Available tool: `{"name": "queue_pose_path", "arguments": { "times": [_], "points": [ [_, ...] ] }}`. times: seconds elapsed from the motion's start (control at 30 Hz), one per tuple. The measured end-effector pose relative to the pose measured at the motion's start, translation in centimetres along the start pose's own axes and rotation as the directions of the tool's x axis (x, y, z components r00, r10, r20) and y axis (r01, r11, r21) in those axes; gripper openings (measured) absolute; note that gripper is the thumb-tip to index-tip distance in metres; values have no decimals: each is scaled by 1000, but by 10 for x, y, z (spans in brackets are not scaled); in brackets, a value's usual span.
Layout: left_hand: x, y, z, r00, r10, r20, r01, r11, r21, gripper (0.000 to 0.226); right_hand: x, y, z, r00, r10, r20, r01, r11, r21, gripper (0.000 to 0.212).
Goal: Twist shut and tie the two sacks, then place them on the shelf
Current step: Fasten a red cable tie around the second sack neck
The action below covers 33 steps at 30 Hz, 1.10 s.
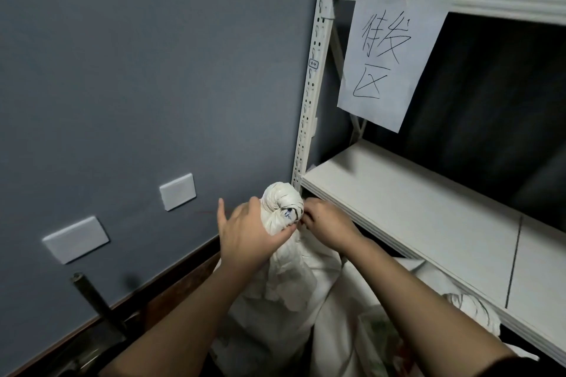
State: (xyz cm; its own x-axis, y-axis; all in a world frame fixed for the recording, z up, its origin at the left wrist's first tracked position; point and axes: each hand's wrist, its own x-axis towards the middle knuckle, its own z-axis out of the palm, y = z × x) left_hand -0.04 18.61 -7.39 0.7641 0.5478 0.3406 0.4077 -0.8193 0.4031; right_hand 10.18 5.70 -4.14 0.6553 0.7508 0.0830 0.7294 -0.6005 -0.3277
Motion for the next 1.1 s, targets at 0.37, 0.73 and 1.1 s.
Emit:
{"name": "queue_pose_path", "arguments": {
  "times": [0.37,0.73,1.1],
  "points": [
    [4,9,-2,994,-90,67,90,996,1,76,-25,-27,23,966,238,105,-256,805,536,6],
    [0,7,-16,982,-92,164,89,996,25,85,-18,-8,4,962,152,227,-269,675,687,17],
    [4,9,-17,976,-139,167,151,987,-61,76,-29,-33,16,956,274,-106,-256,954,155,7]
  ]
}}
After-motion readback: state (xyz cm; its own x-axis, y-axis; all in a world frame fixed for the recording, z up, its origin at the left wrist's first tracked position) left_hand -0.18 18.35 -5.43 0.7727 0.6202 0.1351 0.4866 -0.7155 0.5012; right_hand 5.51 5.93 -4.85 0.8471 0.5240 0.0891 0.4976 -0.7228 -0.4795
